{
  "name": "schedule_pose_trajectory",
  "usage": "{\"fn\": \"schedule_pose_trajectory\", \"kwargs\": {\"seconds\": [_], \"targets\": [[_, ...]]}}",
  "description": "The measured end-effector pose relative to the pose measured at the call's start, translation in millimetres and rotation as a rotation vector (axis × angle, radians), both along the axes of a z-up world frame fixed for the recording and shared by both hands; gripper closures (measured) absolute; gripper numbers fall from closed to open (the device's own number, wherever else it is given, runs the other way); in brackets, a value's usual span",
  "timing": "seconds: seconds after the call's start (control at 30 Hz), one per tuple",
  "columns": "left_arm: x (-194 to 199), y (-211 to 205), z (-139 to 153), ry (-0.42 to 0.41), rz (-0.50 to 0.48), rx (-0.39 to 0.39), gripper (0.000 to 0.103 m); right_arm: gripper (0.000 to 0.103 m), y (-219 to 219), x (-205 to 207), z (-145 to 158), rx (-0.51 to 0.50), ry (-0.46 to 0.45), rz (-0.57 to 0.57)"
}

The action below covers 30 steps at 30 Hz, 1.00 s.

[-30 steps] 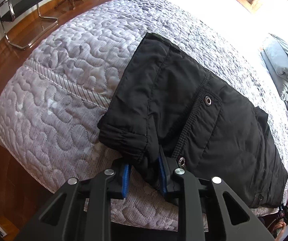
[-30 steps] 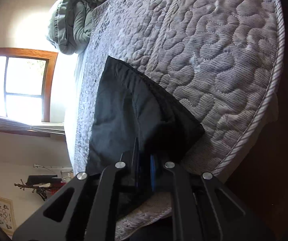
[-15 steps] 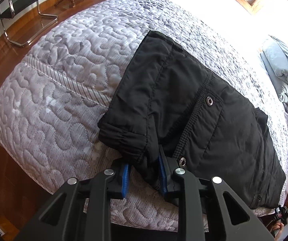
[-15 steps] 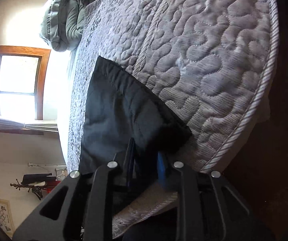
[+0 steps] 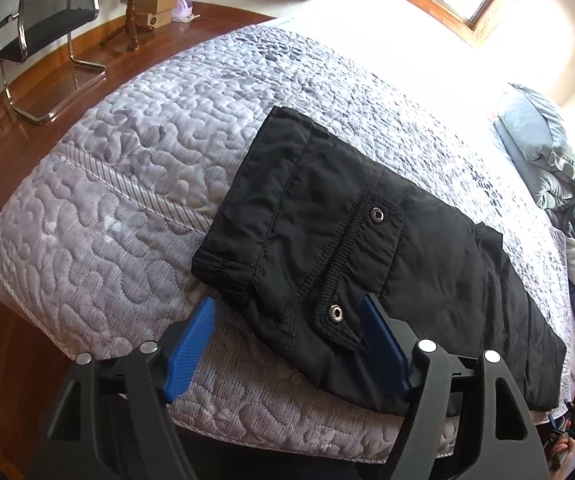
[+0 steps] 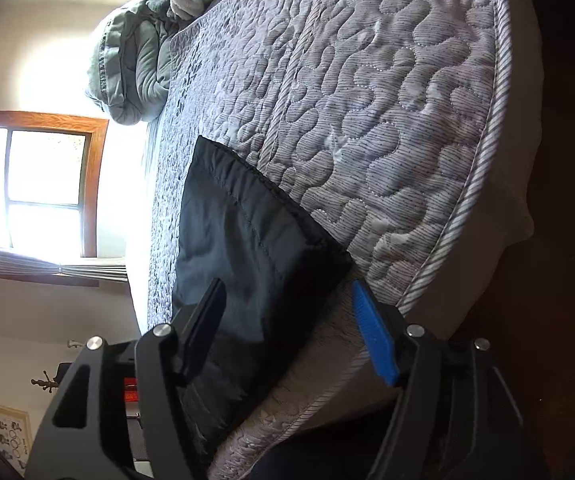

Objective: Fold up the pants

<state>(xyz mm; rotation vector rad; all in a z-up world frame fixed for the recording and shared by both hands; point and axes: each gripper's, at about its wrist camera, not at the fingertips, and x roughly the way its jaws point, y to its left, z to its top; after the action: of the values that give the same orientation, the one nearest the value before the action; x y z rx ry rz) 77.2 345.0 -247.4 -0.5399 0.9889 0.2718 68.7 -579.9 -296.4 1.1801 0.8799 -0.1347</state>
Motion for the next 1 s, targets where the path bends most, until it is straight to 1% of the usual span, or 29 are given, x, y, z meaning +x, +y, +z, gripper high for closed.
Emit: {"fn": "schedule_pose_trajectory", "kwargs": {"seconds": [0.2, 0.3, 0.5, 0.57, 0.67, 0.7, 0.8, 0.83, 0.87, 0.9, 0.93, 0.97, 1.0], "targets": [[3.3, -12.7, -1.5, 0.005, -0.014, -0.003, 0.023, 0.038, 3.9, 4.7, -13.8, 0.024, -0.002, -0.001], [8.1, -18.3, -7.5, 0.014, -0.014, -0.008, 0.022, 0.038, 2.9, 6.3, -20.2, 0.037, -0.014, -0.010], [12.6, -22.8, -22.4, 0.033, 0.015, -0.017, 0.022, 0.038, -0.2, 6.8, -28.3, 0.077, -0.099, -0.032], [12.3, -25.3, -26.6, 0.032, 0.028, -0.016, 0.021, 0.038, 0.0, 6.2, -30.4, 0.075, -0.119, -0.031], [11.1, -27.2, -31.3, 0.013, 0.059, -0.028, 0.021, 0.046, 1.5, 3.8, -28.2, 0.069, -0.145, -0.027], [10.8, -27.9, -32.4, 0.007, 0.070, -0.028, 0.021, 0.047, 3.7, 4.5, -26.1, 0.063, -0.156, -0.010], [10.7, -30.4, -34.8, -0.014, 0.100, -0.023, 0.019, 0.047, 7.4, 11.1, -26.8, 0.059, -0.149, 0.012], [10.3, -31.1, -35.6, -0.019, 0.112, -0.020, 0.018, 0.050, 7.4, 12.8, -28.4, 0.064, -0.144, 0.006], [9.0, -32.5, -36.2, -0.024, 0.125, -0.020, 0.017, 0.057, 6.7, 14.2, -30.2, 0.073, -0.140, -0.004], [8.0, -33.1, -37.6, -0.028, 0.140, -0.023, 0.017, 0.060, 7.2, 15.6, -30.5, 0.079, -0.141, -0.006], [7.2, -33.6, -39.1, -0.028, 0.151, -0.025, 0.017, 0.074, 8.3, 16.9, -29.4, 0.073, -0.138, -0.002], [6.6, -33.8, -39.3, -0.030, 0.159, -0.026, 0.017, 0.078, 9.9, 18.2, -26.9, 0.060, -0.133, 0.005], [5.1, -33.7, -38.3, -0.040, 0.171, -0.029, 0.017, 0.080, 11.6, 19.2, -22.8, 0.042, -0.131, 0.010]]}}
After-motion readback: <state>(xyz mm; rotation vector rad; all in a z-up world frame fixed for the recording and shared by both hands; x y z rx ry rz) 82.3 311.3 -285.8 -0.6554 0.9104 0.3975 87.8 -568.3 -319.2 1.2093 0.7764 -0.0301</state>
